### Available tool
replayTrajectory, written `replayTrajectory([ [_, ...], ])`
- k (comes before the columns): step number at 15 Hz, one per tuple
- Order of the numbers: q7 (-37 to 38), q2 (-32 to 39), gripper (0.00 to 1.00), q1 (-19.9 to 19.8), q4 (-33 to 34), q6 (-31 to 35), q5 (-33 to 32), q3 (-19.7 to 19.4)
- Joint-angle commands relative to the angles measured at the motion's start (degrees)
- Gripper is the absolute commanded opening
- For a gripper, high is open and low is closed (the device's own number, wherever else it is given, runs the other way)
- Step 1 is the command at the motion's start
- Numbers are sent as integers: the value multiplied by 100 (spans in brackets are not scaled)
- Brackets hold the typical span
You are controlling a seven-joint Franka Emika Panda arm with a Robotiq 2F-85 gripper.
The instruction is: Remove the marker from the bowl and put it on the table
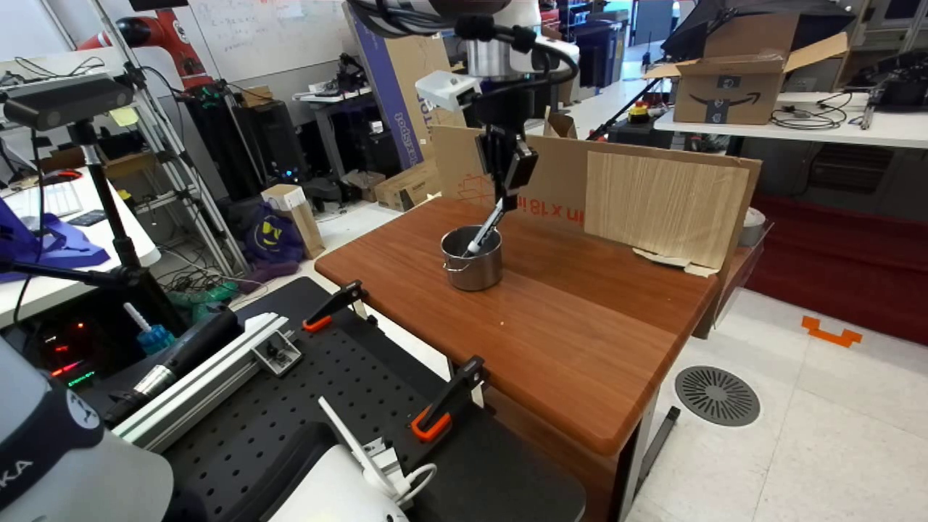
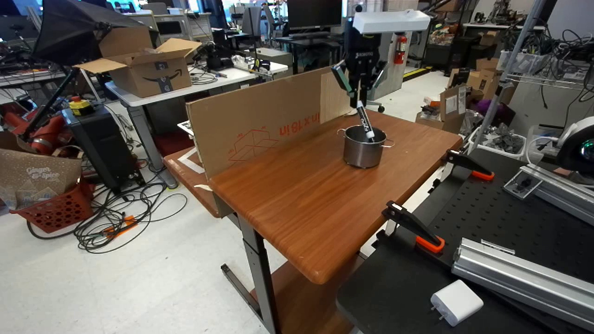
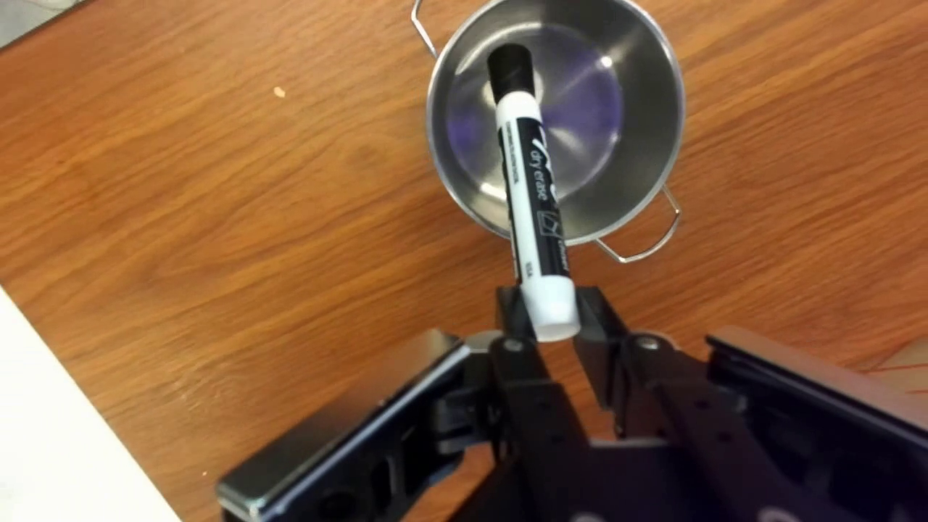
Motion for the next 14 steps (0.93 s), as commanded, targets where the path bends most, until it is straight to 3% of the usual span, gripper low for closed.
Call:
replayTrajectory([
  [1, -351, -516, 5, -169, -255, -249, -16, -40],
  [6, -715, -910, 5, -524, -154, -519, 93, -165],
  [14, -791, -460, 5, -694, 456, -517, 395, -156],
])
